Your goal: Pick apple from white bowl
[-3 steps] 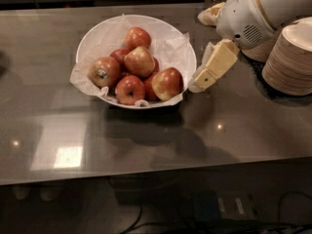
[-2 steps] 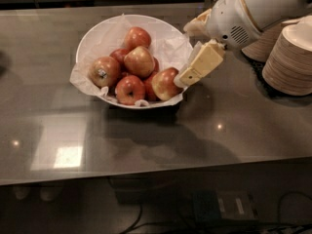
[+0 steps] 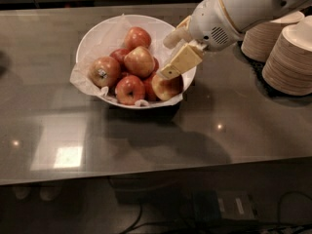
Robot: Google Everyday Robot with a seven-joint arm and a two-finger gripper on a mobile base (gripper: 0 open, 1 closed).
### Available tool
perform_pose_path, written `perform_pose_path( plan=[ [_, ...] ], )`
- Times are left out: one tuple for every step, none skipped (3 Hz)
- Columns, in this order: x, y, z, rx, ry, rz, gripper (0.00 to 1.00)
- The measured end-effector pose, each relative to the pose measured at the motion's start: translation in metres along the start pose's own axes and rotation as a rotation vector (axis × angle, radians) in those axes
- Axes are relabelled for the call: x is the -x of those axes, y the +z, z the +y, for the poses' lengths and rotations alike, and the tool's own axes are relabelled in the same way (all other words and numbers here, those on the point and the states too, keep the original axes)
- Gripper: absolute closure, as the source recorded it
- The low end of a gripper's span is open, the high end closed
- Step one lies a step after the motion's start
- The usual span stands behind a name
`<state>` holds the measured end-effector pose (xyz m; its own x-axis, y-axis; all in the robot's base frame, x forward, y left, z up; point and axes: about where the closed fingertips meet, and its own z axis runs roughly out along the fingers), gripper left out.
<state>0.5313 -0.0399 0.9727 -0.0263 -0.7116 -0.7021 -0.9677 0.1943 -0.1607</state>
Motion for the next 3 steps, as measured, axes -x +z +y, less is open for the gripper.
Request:
perform_pose_path(
  plan=[
    [0.009, 0.016, -0.005, 0.019, -0.021, -0.007, 0.4],
    [0.016, 0.027, -0.013, 0.02, -0.039, -0.004, 0.38],
    [0.017, 0.037, -0.029, -0.001, -0.058, 0.02, 0.33]
  ],
)
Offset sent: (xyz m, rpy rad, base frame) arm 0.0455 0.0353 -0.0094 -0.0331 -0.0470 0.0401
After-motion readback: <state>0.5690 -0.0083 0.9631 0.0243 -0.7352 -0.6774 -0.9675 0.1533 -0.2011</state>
